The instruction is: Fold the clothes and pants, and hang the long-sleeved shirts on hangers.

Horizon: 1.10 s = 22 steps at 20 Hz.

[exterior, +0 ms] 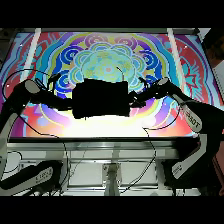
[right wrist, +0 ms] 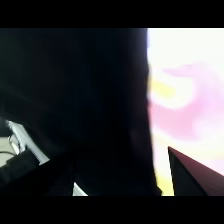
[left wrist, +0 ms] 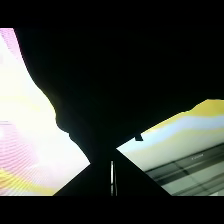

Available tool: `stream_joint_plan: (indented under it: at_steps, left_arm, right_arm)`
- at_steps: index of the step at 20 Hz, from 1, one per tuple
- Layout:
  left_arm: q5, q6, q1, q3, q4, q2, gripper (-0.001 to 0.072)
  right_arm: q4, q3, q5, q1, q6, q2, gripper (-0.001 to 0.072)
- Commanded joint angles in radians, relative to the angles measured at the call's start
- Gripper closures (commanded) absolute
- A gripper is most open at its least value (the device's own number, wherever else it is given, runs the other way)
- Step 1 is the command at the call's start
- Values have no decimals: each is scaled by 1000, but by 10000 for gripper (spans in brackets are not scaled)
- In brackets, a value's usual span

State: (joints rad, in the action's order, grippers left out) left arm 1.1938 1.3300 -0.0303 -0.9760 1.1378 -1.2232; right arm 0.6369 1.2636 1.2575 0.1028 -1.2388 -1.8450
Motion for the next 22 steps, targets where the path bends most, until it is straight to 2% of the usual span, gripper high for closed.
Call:
stream_joint_plan:
  at_steps: [1,2,5,6,7,8,10,15,18,22]
  left_arm:
    - [0,-4,0,0,-3,1,702]
    - [0,-4,0,0,-3,1,702]
    - [0,-4,0,0,-6,0,703]
    - [0,-4,0,0,-6,0,702]
    - [0,-4,0,0,-7,0,703]
    - [0,-4,0,0,-10,0,702]
    - [0,-4,0,0,-17,0,702]
    - [0,-4,0,0,-17,0,701]
    - [-1,-4,0,0,-16,0,701]
    - [-1,-3,0,0,-17,0,701]
  right_arm:
    - [-3,45,33,19,1,-39,168]
    - [-15,66,50,18,0,-39,311]
    - [-14,143,84,18,-12,-40,337]
    - [-13,157,82,18,-18,-40,416]
    - [-3,164,80,17,-17,-40,609]
    - [2,165,76,13,-18,-40,698]
    - [9,165,55,-6,-27,-39,699]
    - [71,165,14,-165,-142,-23,701]
    - [166,165,53,-347,-185,22,701]
    - [289,165,121,-683,-193,121,701]
